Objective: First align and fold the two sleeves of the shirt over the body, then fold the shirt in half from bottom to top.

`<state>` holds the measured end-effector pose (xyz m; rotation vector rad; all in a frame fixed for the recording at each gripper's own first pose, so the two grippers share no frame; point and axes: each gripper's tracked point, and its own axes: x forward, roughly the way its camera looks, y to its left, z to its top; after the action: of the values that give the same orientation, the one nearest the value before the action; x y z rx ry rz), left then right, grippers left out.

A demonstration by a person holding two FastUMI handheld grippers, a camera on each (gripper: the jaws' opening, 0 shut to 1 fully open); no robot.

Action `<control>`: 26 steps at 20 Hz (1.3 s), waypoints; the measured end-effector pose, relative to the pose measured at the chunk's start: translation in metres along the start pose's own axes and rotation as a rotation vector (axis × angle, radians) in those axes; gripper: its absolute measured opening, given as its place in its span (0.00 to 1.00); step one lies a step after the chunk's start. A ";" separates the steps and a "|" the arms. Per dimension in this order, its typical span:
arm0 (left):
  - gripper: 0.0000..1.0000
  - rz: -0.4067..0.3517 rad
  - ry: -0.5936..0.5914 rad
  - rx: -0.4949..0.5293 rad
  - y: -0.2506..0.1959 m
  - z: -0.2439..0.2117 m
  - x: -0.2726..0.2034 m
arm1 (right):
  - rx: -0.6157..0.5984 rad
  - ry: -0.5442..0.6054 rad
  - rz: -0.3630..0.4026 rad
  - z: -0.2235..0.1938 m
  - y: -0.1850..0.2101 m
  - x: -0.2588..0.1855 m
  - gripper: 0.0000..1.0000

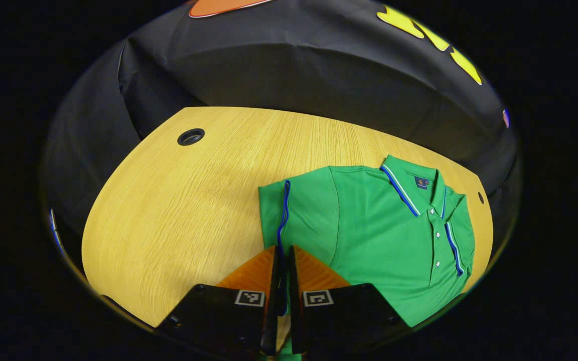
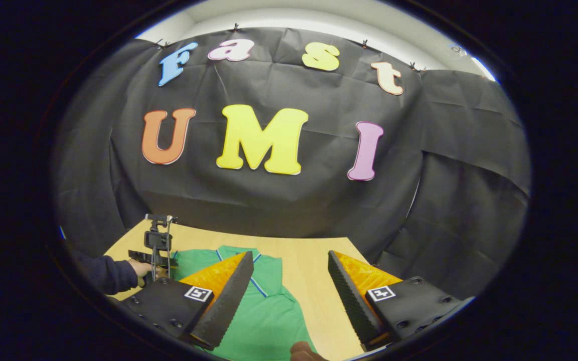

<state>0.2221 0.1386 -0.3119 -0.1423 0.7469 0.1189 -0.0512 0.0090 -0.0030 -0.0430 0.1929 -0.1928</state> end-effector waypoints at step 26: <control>0.04 -0.125 -0.076 0.450 -0.092 0.012 -0.044 | 0.068 0.012 -0.061 -0.025 -0.016 -0.013 0.96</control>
<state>0.2122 0.0477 -0.2651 0.2424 0.6710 -0.1629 -0.0714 -0.0048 -0.0244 0.0203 0.1967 -0.2603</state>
